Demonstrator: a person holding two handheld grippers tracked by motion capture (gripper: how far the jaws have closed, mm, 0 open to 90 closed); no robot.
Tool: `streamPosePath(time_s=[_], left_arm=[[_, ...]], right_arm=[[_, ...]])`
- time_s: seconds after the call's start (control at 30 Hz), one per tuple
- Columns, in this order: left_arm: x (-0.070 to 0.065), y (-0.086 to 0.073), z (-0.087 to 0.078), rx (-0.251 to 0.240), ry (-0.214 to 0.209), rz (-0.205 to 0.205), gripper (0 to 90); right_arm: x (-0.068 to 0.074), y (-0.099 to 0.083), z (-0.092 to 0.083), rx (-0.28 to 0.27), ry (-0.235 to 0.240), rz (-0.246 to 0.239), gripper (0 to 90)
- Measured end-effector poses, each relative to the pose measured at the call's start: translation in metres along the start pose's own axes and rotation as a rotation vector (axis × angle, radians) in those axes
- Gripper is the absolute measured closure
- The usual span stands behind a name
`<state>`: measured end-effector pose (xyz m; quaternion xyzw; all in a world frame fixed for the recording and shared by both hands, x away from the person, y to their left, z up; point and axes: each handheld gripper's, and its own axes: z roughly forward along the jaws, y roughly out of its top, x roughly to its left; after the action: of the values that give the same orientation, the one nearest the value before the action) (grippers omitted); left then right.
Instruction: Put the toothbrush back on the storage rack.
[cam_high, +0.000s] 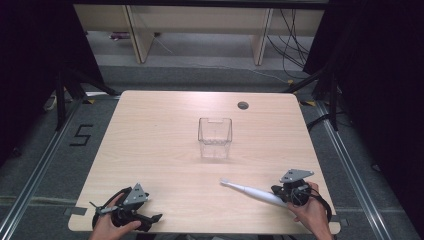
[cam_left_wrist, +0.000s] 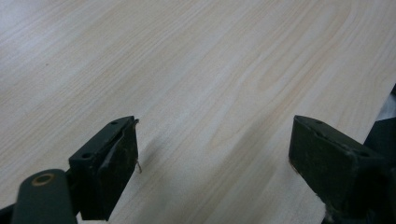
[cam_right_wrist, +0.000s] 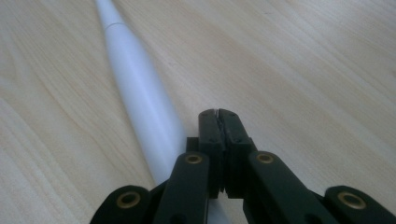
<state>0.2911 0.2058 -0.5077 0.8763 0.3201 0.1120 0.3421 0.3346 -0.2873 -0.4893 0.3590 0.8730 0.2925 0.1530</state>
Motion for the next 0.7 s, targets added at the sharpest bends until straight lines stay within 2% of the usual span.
streamPosePath(time_s=[0.1,0.17,0.27,0.33,0.4,0.43,0.47,0.5,0.53,0.6,0.63,0.67,0.7], left_arm=[[0.000,0.000,0.000,0.001,0.000,-0.001,15.4],[0.000,0.000,0.000,0.003,-0.002,0.002,15.4],[0.000,0.000,0.000,0.001,-0.001,0.000,15.4],[0.000,0.000,0.001,0.001,0.000,-0.003,15.4],[0.000,0.000,0.001,0.001,0.001,-0.002,15.3],[0.000,0.000,0.001,0.001,-0.001,-0.002,15.4],[0.000,0.000,0.001,0.002,0.001,-0.001,15.4],[0.000,0.000,0.001,0.002,0.001,-0.001,15.4],[0.000,0.000,0.001,0.002,0.002,-0.007,15.4],[0.001,0.000,0.000,0.000,0.000,-0.004,15.4],[0.001,0.000,0.000,0.000,0.000,-0.004,15.4],[0.001,0.000,0.000,0.000,0.001,-0.005,15.4],[0.001,0.000,0.000,0.000,0.001,-0.005,15.4]], right_arm=[[0.002,0.000,-0.002,0.009,0.005,0.024,88.5],[0.001,-0.001,0.000,-0.003,0.010,-0.004,88.3],[0.001,-0.001,-0.001,-0.006,0.012,-0.004,87.4],[0.001,0.001,-0.005,-0.001,0.002,0.026,84.6],[0.001,0.002,-0.007,0.007,0.001,0.037,83.9],[0.000,0.002,-0.007,-0.003,-0.007,0.010,82.1],[0.002,0.004,-0.008,-0.021,-0.024,0.029,77.8],[0.002,0.004,-0.008,-0.021,-0.024,0.029,77.8],[0.001,0.006,-0.011,0.000,-0.025,0.013,76.6],[0.000,0.008,-0.013,0.005,-0.018,0.020,69.6],[0.000,0.008,-0.013,0.005,-0.018,0.020,69.6],[-0.001,0.011,-0.013,-0.015,-0.024,0.006,62.7],[-0.001,0.011,-0.013,-0.015,-0.024,0.006,62.7]])
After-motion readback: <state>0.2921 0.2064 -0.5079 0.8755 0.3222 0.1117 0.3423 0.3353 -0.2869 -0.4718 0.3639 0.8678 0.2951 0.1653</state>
